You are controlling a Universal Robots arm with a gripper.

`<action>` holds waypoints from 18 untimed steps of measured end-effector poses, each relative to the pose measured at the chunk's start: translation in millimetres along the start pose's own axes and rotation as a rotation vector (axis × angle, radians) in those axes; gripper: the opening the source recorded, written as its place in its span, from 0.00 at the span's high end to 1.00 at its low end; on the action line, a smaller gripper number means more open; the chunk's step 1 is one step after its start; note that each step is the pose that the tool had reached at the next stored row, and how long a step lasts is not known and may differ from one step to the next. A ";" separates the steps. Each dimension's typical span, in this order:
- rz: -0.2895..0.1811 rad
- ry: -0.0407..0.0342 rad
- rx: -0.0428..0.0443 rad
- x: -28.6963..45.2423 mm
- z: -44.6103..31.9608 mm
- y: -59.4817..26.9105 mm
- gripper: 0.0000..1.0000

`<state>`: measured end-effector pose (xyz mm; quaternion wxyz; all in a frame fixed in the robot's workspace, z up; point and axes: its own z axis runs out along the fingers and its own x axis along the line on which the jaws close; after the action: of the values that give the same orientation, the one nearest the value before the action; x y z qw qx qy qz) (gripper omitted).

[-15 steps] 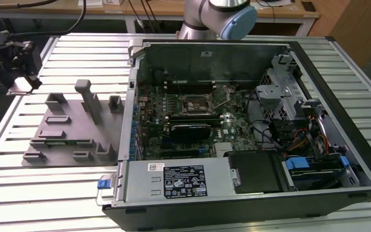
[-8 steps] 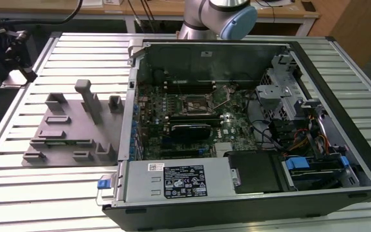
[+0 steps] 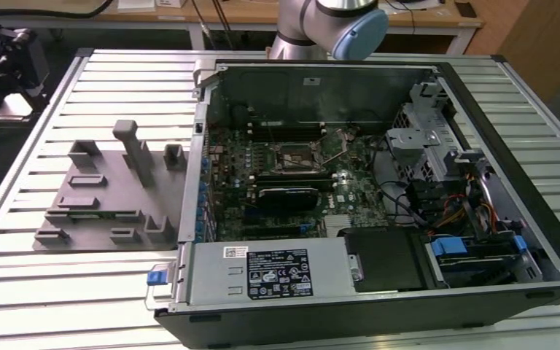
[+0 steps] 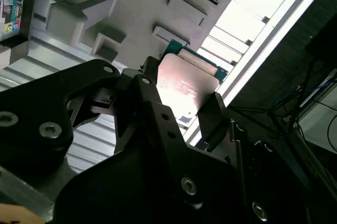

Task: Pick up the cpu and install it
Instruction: 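Pick up the cpu and move it towards the insertion slot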

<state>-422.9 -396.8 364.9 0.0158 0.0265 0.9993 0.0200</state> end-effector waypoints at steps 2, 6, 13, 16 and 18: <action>0.000 -0.0003 0.0000 -0.1 -5.1 0.2 0.45; 0.000 -0.0011 -0.0001 -0.5 -14.7 0.6 0.45; 0.000 -0.0017 -0.0002 -0.7 -23.1 0.9 0.45; 0.000 -0.0015 -0.0001 -0.9 -23.2 1.0 0.45; 0.000 -0.0015 0.0000 -2.4 -23.2 1.1 0.45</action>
<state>-421.2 -396.7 388.2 0.0165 0.0265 0.9993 0.0200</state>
